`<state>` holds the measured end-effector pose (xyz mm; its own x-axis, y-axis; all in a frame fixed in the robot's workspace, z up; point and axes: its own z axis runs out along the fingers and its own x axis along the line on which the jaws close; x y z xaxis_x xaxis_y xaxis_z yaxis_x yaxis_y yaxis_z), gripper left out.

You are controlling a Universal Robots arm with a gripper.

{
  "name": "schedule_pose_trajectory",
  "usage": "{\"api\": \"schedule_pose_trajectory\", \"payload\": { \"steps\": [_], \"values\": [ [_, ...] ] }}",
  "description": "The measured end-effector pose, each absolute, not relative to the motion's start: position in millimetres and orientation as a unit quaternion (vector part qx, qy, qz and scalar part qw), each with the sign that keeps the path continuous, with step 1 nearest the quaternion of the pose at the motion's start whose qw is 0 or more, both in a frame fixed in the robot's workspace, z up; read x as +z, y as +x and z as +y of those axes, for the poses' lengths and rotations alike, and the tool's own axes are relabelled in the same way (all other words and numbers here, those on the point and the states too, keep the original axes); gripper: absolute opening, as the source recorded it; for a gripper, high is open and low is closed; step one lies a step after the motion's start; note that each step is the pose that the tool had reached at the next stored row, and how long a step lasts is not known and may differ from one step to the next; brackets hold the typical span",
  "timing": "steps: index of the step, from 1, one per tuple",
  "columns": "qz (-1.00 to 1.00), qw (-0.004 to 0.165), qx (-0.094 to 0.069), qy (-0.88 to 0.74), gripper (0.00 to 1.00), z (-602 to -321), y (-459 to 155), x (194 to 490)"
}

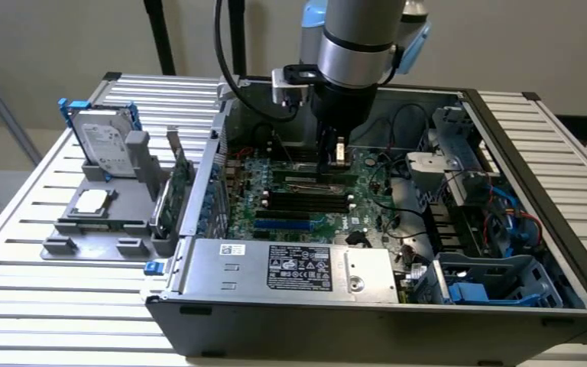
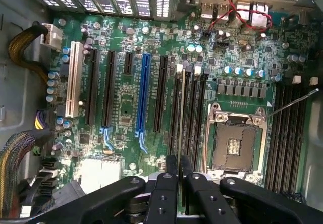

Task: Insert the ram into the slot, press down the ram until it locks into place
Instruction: 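Insert the ram into the slot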

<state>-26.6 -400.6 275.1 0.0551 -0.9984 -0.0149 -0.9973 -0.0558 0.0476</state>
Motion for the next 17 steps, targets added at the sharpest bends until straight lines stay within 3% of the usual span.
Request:
{"api": "schedule_pose_trajectory", "payload": {
  "steps": [7,17],
  "values": [
    [-0.689,0.022,-0.007,0.724,0.14,-395,-27,270],
    [-0.690,0.018,0.001,0.724,0.14,-394,-32,254]
  ]
}}
